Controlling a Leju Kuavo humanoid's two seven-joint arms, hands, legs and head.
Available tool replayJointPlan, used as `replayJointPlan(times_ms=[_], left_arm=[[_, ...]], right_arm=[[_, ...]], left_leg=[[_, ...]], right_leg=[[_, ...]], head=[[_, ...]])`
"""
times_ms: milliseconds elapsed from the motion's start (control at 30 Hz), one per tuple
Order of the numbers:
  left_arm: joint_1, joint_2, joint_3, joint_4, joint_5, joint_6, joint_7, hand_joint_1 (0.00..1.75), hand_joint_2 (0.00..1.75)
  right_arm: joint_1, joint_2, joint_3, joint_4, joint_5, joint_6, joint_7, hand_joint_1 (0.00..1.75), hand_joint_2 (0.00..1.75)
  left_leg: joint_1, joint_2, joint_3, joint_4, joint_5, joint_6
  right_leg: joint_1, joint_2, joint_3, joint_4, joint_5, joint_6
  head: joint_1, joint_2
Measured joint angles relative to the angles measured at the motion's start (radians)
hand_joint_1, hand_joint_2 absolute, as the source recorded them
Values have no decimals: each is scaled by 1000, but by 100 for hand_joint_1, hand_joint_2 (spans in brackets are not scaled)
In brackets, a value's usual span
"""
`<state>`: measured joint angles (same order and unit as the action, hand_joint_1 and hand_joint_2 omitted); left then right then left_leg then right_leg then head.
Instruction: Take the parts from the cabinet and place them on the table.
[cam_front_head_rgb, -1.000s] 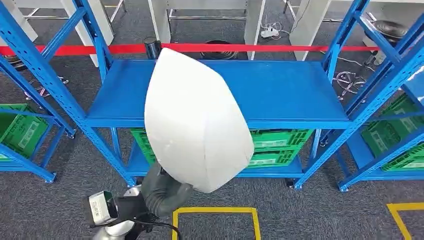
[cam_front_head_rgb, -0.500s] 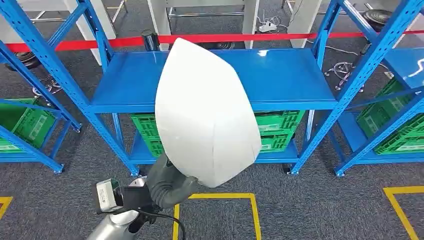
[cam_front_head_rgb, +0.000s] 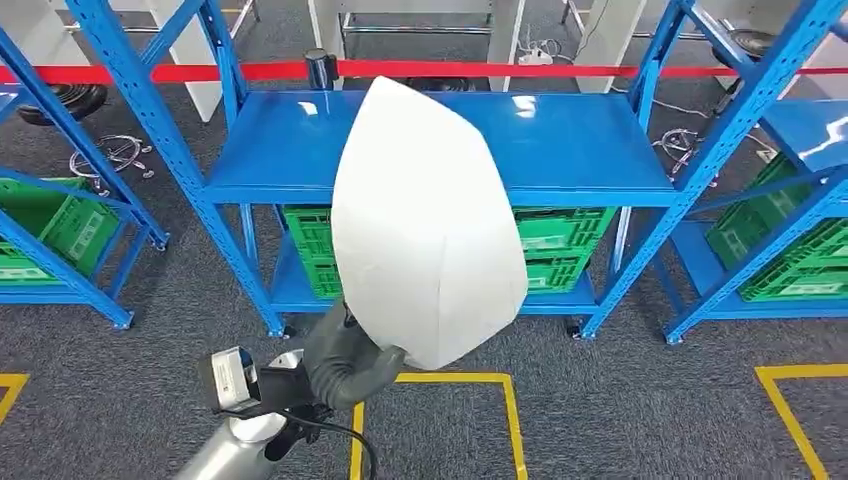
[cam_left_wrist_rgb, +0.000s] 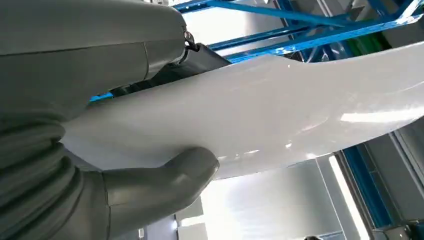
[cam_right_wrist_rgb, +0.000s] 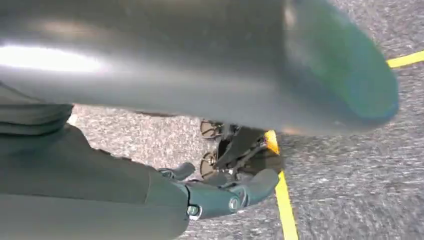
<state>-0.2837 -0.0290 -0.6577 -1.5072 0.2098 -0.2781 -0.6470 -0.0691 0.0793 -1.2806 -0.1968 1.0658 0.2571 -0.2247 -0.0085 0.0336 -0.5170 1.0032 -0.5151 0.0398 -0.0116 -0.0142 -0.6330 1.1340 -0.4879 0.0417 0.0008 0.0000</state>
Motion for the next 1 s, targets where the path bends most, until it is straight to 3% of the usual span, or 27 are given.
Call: replayJointPlan(times_ms=[33, 67, 167, 200, 233, 267, 300, 367, 400, 467, 500, 533, 567, 667, 700, 733, 767, 800, 867, 900, 933, 967, 1000], left_arm=[[-1, 0, 0, 0, 0, 1, 0, 175, 175], [0, 0, 0, 0, 0, 3, -1, 175, 175], [0, 1, -3, 2, 1, 5, -4, 175, 175], [-1, 0, -5, 2, 3, 6, -6, 175, 175], [0, 1, -5, 3, 5, 7, -7, 175, 175], [0, 1, -6, 3, 8, 8, -9, 175, 175], [1, 3, -8, 5, 10, 9, -14, 175, 175], [7, 9, -10, 12, 11, 13, -17, 175, 175], [9, 10, -11, 15, 11, 13, -18, 175, 175], [10, 11, -12, 19, 11, 13, -18, 175, 175], [10, 11, -12, 20, 11, 13, -18, 175, 175], [9, 11, -12, 20, 11, 13, -18, 175, 175], [8, 12, -13, 21, 11, 13, -18, 175, 175], [8, 12, -13, 24, 12, 13, -19, 175, 175], [7, 11, -13, 24, 12, 13, -19, 175, 175], [6, 9, -13, 24, 12, 13, -20, 175, 175], [6, 7, -14, 24, 12, 13, -21, 175, 175], [6, 6, -14, 24, 12, 13, -22, 175, 175], [7, 7, -14, 28, 12, 13, -23, 175, 175], [6, 7, -14, 31, 12, 13, -24, 175, 175], [5, 7, -14, 33, 12, 13, -24, 175, 175], [4, 7, -14, 34, 12, 13, -24, 175, 175], [-1, 6, -14, 34, 12, 13, -24, 175, 175]], right_arm=[[-1, 0, -2, 0, -2, 0, 0, 0, 0], [-4, 0, -4, 0, -2, 0, 1, 0, 0], [1, -1, -11, 0, -2, -4, 2, 0, 0], [2, -1, -12, 0, -2, -4, 3, 0, 0], [2, -1, -12, 0, -2, -4, 4, 0, 0], [0, -1, -12, 0, -2, -4, 5, 0, 0], [-2, -1, -13, 0, -2, -4, 5, 0, 0], [-1, -1, -13, 0, -2, -8, 5, 0, 0], [1, -1, -14, 0, -2, -8, 6, 0, 0], [3, -1, -14, 0, -2, -8, 6, 0, 0], [2, -1, -15, 0, -2, -8, 6, 0, 0], [2, -1, -16, 0, -3, -9, 6, 0, 0], [0, -1, -17, 0, -5, -9, 5, 0, 0], [1, -3, -18, 0, -5, -10, 3, 0, 0], [3, -3, -19, 0, -5, -10, 4, 0, 0], [5, -7, -19, 0, -5, -10, 4, 0, 0], [5, -6, -19, 0, -5, -10, 4, 0, 0], [3, -6, -19, 0, -5, -9, 4, 0, 0], [0, -6, -19, 0, -6, -10, 2, 0, 0], [1, -6, -19, 0, -8, -10, 1, 0, 0], [2, -6, -19, 0, -9, -11, 0, 0, 0], [2, -6, -19, 0, -10, -13, -1, 0, 0], [2, -7, -20, 0, -14, -15, -2, 0, 0]], left_leg=[[-1, 8, 4, 3, -2, -3], [-8, 15, 0, 5, -2, -9], [-5, 30, 0, 2, 1, -25], [-9, 36, 1, 2, -1, -31], [-5, 15, -4, 13, -8, -40], [-3, -13, -22, 51, -39, -47], [1, -24, -54, 119, -80, -52], [7, -29, -128, 277, -147, -59], [9, -29, -149, 317, -151, -61], [14, -30, -120, 260, -98, -63], [16, -37, -68, 156, -41, -62], [20, -67, -21, 62, -1, -61], [25, -121, -1, 15, -12, -59], [14, -95, -11, 13, -3, -41], [15, -83, -11, 9, 3, -32], [23, -66, -7, 1, 10, -22], [21, -56, -8, 0, 12, -17], [21, -44, -11, 0, 13, -15], [16, -16, -16, 2, 14, -13], [16, -1, -19, 4, 14, -13], [16, 12, -20, 5, 13, -13], [16, 23, -20, 6, 13, -14], [16, 34, -19, 7, 11, -15]], right_leg=[[5, -21, 60, -97, 21, -8], [15, -41, 66, -117, 5, -20], [19, -14, 55, -119, 15, -33], [10, -7, 55, -127, 21, -41], [5, -4, 56, -133, 27, -45], [3, 3, 54, -134, 30, -51], [3, 10, 50, -134, 31, -53], [3, 25, 42, -133, 35, -54], [2, 35, 39, -131, 37, -52], [1, 53, 35, -128, 40, -48], [-1, 67, 35, -126, 42, -43], [-2, 77, 34, -124, 44, -40], [0, 85, 29, -121, 47, -32], [-5, 110, 14, -126, 60, -9], [-7, 121, 11, -130, 65, -1], [-11, 118, 9, -123, 64, 2], [-3, 76, -7, -93, 38, 4], [-3, 50, -36, -32, -2, 7], [-4, 27, -112, 135, -77, 14], [-4, 24, -133, 189, -93, 15], [-4, 22, -127, 184, -83, 15], [-4, 18, -98, 137, -54, 14], [-4, 10, -50, 54, -17, 12]], head=[[2, 0], [2, 0], [1, 0], [1, 0], [2, 0], [-3, 0], [-7, 0], [-9, 0], [-10, 0], [-11, 0], [-11, 0], [-12, 0], [-13, 0], [-11, 0], [-11, 0], [-12, 0], [-8, 0], [1, 0], [4, 0], [4, 0], [4, 0], [5, 0], [5, 0]])
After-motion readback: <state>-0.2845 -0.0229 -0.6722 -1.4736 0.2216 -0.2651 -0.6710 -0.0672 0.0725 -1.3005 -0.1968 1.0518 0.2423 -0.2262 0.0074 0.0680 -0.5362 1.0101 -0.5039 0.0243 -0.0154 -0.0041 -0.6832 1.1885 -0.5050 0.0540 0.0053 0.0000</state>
